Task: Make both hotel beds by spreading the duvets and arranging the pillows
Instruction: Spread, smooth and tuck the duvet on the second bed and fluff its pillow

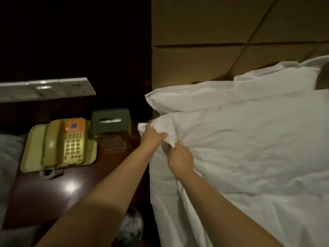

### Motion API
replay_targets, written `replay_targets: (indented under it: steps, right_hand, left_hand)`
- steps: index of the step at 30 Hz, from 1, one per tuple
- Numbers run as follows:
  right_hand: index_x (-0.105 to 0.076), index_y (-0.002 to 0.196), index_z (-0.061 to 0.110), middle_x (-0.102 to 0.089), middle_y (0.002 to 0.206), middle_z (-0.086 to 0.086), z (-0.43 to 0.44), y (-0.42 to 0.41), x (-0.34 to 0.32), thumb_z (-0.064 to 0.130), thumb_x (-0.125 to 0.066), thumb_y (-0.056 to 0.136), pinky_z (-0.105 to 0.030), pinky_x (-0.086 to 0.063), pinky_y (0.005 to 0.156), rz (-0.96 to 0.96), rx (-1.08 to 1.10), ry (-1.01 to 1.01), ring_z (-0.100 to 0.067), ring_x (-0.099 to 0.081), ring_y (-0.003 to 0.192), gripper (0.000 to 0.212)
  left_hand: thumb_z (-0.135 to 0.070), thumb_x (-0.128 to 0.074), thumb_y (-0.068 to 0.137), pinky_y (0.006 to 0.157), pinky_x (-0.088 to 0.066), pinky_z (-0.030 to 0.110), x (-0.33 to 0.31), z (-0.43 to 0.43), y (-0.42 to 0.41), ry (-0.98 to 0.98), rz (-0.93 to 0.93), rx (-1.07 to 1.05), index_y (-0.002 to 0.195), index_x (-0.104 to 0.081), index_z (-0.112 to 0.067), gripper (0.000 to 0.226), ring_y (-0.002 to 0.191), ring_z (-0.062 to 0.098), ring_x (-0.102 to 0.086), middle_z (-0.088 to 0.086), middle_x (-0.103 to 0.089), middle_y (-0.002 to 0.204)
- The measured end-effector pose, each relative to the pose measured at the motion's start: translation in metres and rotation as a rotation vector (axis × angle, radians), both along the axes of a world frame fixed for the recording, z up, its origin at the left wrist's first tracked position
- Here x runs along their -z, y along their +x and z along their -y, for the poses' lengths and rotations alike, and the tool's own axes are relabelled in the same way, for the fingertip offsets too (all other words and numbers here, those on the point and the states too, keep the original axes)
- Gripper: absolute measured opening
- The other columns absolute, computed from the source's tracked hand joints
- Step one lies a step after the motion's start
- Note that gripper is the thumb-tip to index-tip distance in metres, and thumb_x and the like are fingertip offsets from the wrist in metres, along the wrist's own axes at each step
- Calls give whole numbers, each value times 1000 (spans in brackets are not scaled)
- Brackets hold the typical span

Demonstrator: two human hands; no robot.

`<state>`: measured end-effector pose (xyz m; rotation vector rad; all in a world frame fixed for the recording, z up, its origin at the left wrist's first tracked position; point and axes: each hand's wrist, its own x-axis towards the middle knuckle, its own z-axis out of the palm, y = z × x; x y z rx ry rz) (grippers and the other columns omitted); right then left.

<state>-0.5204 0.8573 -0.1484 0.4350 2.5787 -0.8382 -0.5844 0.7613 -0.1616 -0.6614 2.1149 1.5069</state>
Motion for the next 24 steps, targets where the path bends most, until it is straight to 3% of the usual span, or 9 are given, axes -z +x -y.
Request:
replay_targets:
  steps: [3, 6, 9, 12, 15, 18, 21, 24]
  right_hand:
    - [-57, 120, 11, -61, 118, -7, -9, -13, 13, 27, -37, 101, -27, -38, 83, -38, -85, 168, -23, -57, 108, 32]
    - [-49, 123, 13, -53, 121, -7, -5, -21, 24, 26, -51, 91, -31, -40, 84, -111, -78, 219, -24, -52, 108, 34]
    - [-45, 122, 13, -49, 123, -6, 0, -25, 33, 26, -51, 92, -31, -38, 86, -174, -85, 212, -24, -48, 110, 33]
    - [-51, 113, 13, -57, 111, -6, -6, -28, 35, 34, -42, 98, -32, -37, 77, -212, -35, 140, -24, -53, 97, 27]
    - [-54, 102, 12, -60, 92, -5, -11, -30, 31, 38, -37, 100, -31, -33, 67, -216, 1, 99, -22, -53, 80, 30]
    - [-53, 97, 12, -54, 81, 0, -13, -26, 23, 37, -36, 101, -29, -30, 64, -192, 40, 36, -18, -48, 73, 30]
    - [-53, 107, 11, -55, 83, 1, -7, -17, 11, 31, -34, 102, -29, -34, 66, -216, 86, -66, -18, -51, 77, 28]
    - [-50, 123, 15, -61, 93, 0, -3, 0, -10, 27, -34, 103, -30, -41, 74, -299, 128, -144, -18, -57, 85, 29]
  left_hand:
    - [-29, -62, 89, 95, -47, 45, 33, -5, -7, -45, 51, -30, 141, -31, -6, 65, 116, 34, -50, 17, -46, 134]
    - [-48, -41, 96, 97, -43, 40, 55, -6, -18, -120, 75, -70, 140, -38, -11, 57, 118, 35, -48, 18, -45, 135]
    - [-50, -34, 98, 100, -37, 44, 71, 5, -31, -95, 122, -285, 147, -27, -22, 57, 125, 37, -40, 17, -33, 143]
    - [-35, -41, 100, 102, -34, 39, 85, 10, -42, -6, 170, -345, 151, -14, -18, 61, 131, 35, -38, 17, -33, 147]
    - [-29, -43, 99, 104, -33, 39, 84, 3, -44, 112, 277, -352, 147, -23, -10, 55, 130, 33, -39, 18, -35, 146]
    - [-17, -57, 93, 90, -44, 36, 78, 4, -30, 300, 267, -297, 139, -42, -13, 48, 108, 26, -52, 11, -52, 131]
    - [4, -55, 89, 76, -50, 32, 74, 14, -12, 557, 258, -359, 131, -51, -8, 43, 88, 21, -58, 8, -63, 103]
    - [10, -49, 86, 66, -54, 33, 62, 21, -2, 714, 244, -336, 126, -54, -6, 43, 87, 22, -61, 10, -63, 98]
